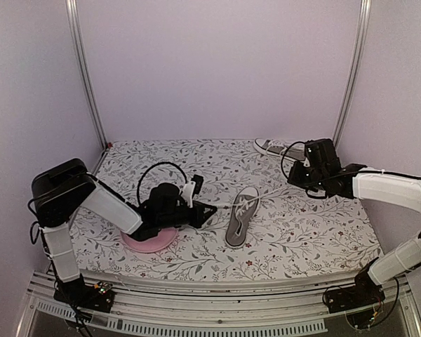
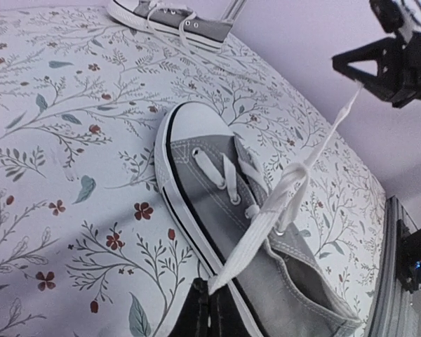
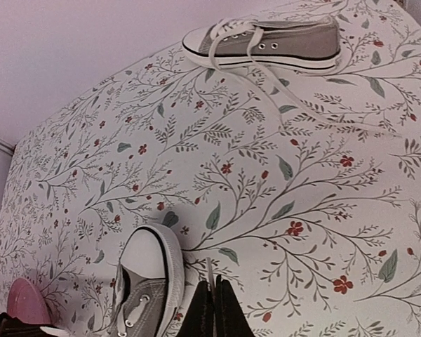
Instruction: Tie the shoes
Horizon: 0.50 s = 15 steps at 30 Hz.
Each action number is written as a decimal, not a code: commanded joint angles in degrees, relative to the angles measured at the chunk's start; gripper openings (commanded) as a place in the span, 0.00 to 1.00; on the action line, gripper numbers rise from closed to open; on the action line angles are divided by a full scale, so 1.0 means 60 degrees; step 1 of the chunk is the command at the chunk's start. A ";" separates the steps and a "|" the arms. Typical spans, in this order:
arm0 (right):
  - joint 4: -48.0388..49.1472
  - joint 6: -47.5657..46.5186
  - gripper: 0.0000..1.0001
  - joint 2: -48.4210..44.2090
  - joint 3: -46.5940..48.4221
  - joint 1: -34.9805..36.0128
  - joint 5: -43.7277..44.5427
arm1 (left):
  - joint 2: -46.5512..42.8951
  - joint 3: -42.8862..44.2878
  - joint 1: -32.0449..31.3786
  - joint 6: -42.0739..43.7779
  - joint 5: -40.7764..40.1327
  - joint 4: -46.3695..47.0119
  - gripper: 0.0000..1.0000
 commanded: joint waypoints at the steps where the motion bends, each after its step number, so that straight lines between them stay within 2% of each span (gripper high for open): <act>1: -0.0302 0.0129 0.02 -0.0729 -0.1046 -0.0790 0.0290 | -0.0829 -0.0483 0.0162 0.0196 -0.0901 -0.0620 0.00; 5: -0.0388 0.0269 0.02 -0.1321 -0.1936 -0.1212 0.0257 | -0.1294 -0.0796 0.0443 0.0177 -0.1138 -0.1257 0.00; 15: -0.0983 0.0534 0.02 -0.1895 -0.3036 -0.1304 0.0428 | -0.2449 -0.1040 0.0985 0.0485 -0.2049 -0.2929 0.00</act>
